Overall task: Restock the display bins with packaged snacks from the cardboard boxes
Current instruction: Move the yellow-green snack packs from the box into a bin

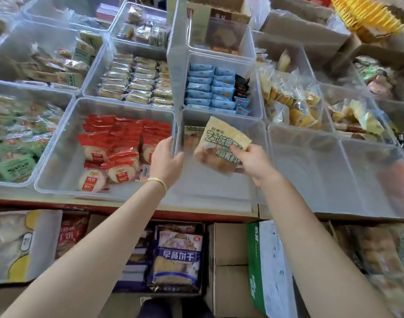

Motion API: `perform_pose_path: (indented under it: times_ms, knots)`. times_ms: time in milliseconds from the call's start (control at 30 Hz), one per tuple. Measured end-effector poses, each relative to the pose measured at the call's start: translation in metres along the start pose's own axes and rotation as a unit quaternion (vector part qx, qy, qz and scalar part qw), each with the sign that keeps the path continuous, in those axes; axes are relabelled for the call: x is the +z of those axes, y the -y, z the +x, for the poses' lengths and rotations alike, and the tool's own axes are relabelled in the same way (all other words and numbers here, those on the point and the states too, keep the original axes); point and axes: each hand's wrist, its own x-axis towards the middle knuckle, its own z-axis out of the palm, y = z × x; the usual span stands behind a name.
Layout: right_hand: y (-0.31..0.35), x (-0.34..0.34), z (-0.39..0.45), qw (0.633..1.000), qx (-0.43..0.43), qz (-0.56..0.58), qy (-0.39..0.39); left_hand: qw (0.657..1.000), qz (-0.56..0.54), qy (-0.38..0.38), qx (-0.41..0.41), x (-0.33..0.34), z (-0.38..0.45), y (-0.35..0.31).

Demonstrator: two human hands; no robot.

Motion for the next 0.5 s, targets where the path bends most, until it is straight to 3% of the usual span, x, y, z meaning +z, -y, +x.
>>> perform_pose_path:
  times_ms: [67,133,267,400,500]
  knots:
    - [-0.013,0.001,0.026,1.000,-0.002,-0.011,-0.014,0.991,0.121,0.050,-0.014,0.015,0.010,0.021]
    - [-0.033,0.008,0.052,0.999,0.007,-0.045,-0.003,0.983,0.169,0.072,0.001,0.028,0.015,0.035]
    - [-0.067,0.038,0.088,0.994,0.048,-0.095,0.040,0.978,0.206,0.017,0.036,0.043,0.022,0.046]
    - [-0.066,0.071,0.114,0.999,0.023,-0.043,-0.017,0.970,0.239,-0.013,0.045,0.048,0.022,0.046]
    - [-0.064,0.081,0.130,0.997,-0.002,-0.070,-0.032,0.967,0.250,-0.019,0.044,0.049,0.022,0.046]
